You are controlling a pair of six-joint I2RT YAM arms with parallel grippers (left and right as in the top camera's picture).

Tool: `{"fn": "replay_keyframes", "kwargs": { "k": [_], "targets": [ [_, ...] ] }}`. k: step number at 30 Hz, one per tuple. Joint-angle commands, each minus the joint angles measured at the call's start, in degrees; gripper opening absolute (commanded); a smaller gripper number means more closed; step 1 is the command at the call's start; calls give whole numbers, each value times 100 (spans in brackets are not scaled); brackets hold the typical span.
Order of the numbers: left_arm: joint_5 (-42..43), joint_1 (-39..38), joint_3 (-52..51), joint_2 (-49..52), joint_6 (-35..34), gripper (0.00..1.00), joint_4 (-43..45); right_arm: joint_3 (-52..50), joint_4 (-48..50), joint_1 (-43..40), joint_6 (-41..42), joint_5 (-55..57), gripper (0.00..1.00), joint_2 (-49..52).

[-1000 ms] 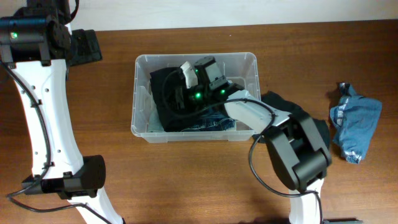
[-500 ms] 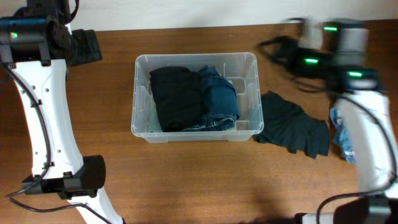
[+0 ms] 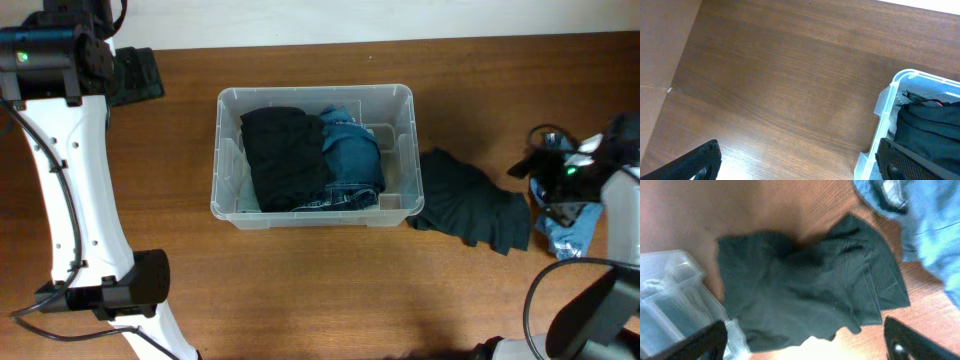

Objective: Pack container

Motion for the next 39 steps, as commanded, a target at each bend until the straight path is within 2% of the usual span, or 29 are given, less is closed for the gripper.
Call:
{"fn": "replay_keyframes", "kwargs": {
  "k": [1, 7, 14, 16, 17, 18, 21, 22, 26, 29, 36, 39],
  "targets": [
    [-79, -17, 15, -28, -68, 99, 9, -748, 527, 203, -20, 304, 98, 46],
    [-79, -17, 15, -28, -68, 99, 9, -1727, 1832, 407, -37, -61, 99, 212],
    [-79, -17, 15, -28, -68, 99, 9, -1871, 2671, 1078, -278, -973, 99, 885],
    [-76, -17, 15, -28, -68, 100, 9, -1871, 2824, 1239, -251, -981, 91, 1001],
    [-79, -17, 15, -28, -68, 99, 9, -1871, 2859, 1281, -216, -979, 82, 1034],
    [-79, -17, 15, -28, -68, 99, 9, -1871, 2872, 1309, -214, -988, 71, 1036],
    [-79, -17, 15, -28, -68, 99, 9, -1812, 2855, 1274, -216, -1285, 30, 973],
    [-76, -17, 15, -28, -68, 99, 9, -1777, 2833, 1252, -219, -1519, 25, 918],
    [-76, -17, 15, -28, -68, 100, 9, -1604, 2743, 1147, -219, -2653, 11, 481],
    [-76, -17, 15, -28, -68, 99, 9, -1381, 2747, 1110, -214, -3473, 4, -52],
    [-79, -17, 15, -28, -68, 99, 9, -323, 2771, 1132, 146, -3792, 4, -1790],
    [-79, -17, 15, -28, -68, 99, 9, -72, 2959, 1333, 400, -3862, 4, -2146]
  ]
}}
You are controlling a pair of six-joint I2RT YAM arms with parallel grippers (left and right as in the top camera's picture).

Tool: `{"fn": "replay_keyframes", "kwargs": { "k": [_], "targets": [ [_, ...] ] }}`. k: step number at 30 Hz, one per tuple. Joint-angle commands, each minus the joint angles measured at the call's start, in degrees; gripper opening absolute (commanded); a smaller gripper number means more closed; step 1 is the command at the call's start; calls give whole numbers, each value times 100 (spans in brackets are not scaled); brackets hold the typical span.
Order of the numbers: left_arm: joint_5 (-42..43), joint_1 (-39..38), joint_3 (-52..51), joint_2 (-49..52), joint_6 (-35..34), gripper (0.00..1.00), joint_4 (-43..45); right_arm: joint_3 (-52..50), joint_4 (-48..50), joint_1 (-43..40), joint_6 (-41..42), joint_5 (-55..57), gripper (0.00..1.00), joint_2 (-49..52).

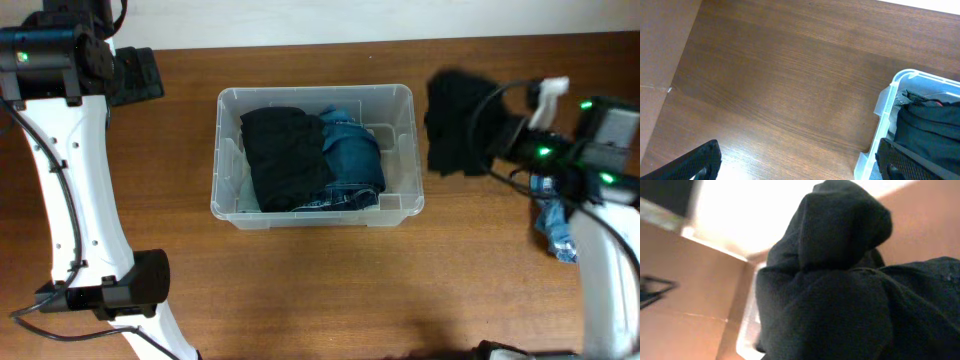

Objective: Pack container
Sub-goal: 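Lay the black garment part into the container's right side and release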

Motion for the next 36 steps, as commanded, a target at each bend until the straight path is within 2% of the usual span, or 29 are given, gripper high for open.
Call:
{"fn": "replay_keyframes", "kwargs": {
  "k": [1, 6, 14, 18, 22, 27, 28, 29, 30, 36],
  "targets": [
    [-81, -17, 15, -28, -68, 99, 11, 278, 234, 302, 297, -487, 4, -426],
    [-81, -17, 15, -28, -68, 99, 11, 264, 330, 1099, 387, -350, 4, -330],
    [-81, -17, 15, -28, -68, 99, 11, 243, 330, 2610, 142, 1034, 4, 717],
    [-81, -17, 15, -28, -68, 99, 11, 243, 330, 2955, -197, 1720, 4, 1526],
    [-81, -17, 15, -28, -68, 99, 11, 243, 308, 3010, -236, 1827, 5, 2234],
    [-81, -17, 15, -28, -68, 99, 11, 249, 308, 2918, -236, 2649, 23, 2511],
    [-81, -17, 15, -28, -68, 99, 11, 267, 306, 2881, -238, 2695, 28, 2461],
    [-81, -17, 15, -28, -68, 99, 11, 321, 264, 2813, -245, 2695, 40, 2332],
    [-79, -17, 15, -28, -68, 99, 11, 374, 197, 2769, -282, 2699, 44, 2223],
    [-81, -17, 15, -28, -68, 99, 11, 946, -435, 2446, -562, 2734, 56, 1375]
  ]
}}
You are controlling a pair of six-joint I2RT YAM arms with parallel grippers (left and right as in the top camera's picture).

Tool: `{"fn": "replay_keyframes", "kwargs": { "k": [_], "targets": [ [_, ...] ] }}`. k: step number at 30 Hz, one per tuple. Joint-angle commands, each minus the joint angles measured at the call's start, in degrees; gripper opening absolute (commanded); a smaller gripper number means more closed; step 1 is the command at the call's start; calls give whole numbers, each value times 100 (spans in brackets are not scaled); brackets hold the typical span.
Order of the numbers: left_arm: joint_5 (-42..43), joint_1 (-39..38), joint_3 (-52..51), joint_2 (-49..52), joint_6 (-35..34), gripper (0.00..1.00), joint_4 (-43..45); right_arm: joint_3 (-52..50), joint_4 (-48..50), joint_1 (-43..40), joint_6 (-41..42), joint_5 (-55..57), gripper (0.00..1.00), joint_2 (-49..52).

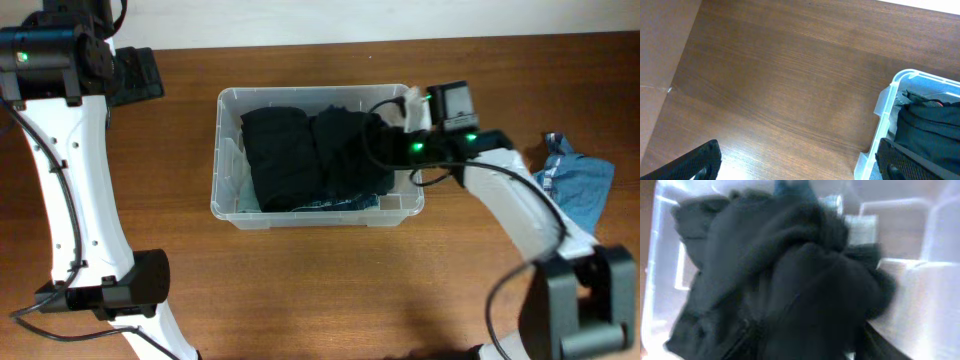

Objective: Pack container
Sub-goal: 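Lay the black garment part into the container's right side and release, then move the right gripper to the light-blue cloth and grasp it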

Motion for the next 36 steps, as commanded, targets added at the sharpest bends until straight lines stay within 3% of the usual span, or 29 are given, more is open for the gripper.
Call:
{"fn": "replay_keyframes", "kwargs": {
  "k": [1, 5, 11, 14, 18, 22, 28, 31, 36],
  "targets": [
    [-81, -17, 15, -28, -68, 100, 11, 608, -186, -238, -247, 197, 58, -824],
    [-81, -17, 15, -28, -68, 99, 11, 785, -92, -299, -236, 177, 64, -1307],
    [-81, -17, 15, -28, -68, 99, 11, 758, 46, 391, 98, 197, 35, -1005],
    [-81, -17, 15, -28, -68, 99, 11, 739, -37, 992, 114, 649, 25, -192],
    [-81, -17, 15, -28, -68, 99, 11, 739, -127, 1316, 872, 1255, 9, 1298],
    [-81, -17, 15, -28, -68, 99, 11, 739, -127, 1274, 1005, 887, 8, 1926],
    [-79, -17, 15, -28, -68, 99, 11, 1290, -809, 909, 284, 752, 30, 1073],
    [-81, -17, 15, -28, -68, 99, 11, 1818, -1554, 372, 52, 750, 68, 208],
    [-81, -17, 15, -28, -68, 99, 11, 1989, -2024, -1021, 177, 748, 98, -815]
  ]
}}
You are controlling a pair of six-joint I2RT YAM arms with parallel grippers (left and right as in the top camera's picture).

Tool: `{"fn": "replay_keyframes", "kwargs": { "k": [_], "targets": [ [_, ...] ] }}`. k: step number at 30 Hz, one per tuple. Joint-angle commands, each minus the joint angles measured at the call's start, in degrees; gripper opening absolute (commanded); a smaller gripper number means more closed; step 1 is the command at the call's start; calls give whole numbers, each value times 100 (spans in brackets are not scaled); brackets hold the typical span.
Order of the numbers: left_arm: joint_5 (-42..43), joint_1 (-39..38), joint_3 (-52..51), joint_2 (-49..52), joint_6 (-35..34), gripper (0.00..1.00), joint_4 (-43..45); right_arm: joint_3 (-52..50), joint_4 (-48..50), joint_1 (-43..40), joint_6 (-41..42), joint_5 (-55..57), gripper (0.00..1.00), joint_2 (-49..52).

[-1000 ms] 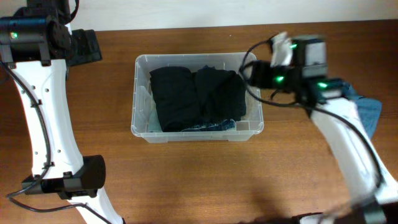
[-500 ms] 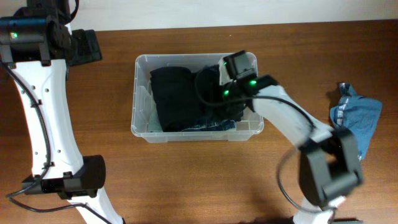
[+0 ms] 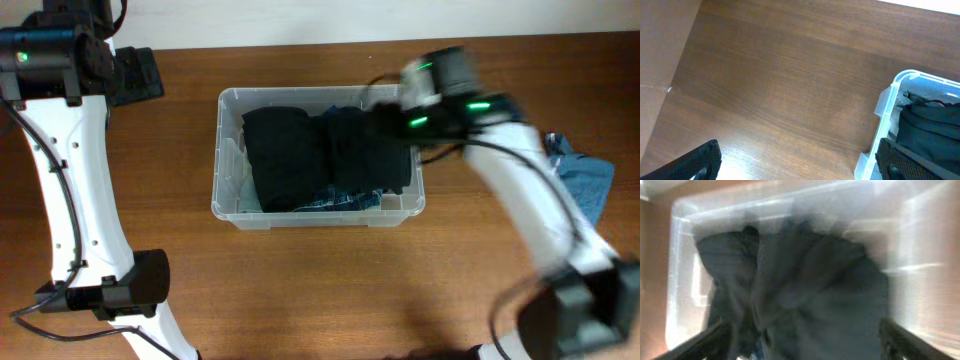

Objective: Pack container
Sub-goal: 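Move the right gripper to the light-blue cloth and grasp it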

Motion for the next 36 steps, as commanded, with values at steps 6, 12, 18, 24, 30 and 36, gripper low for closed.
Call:
{"fn": "replay_keyframes", "kwargs": {
  "k": [6, 12, 18, 24, 30, 36],
  "targets": [
    [-79, -17, 15, -28, -55, 99, 11, 11, -951, -3585, -616, 164, 99, -765],
    [-81, -17, 15, -28, -55, 99, 11, -522, -579, -5112, -811, 144, 99, 166],
    [-81, -17, 15, -28, -55, 99, 11, -568, -225, -5633, -1351, 120, 98, 1342],
    [-81, -17, 15, -28, -55, 99, 11, -570, -131, -5657, -1770, 122, 99, 2166],
    [-79, -17, 15, -28, -55, 99, 11, -586, -249, -5659, -1930, 74, 99, 2627],
    [-81, -17, 15, -28, -55, 99, 11, -599, -247, -5659, -2400, -1388, 66, 2883]
  ]
}}
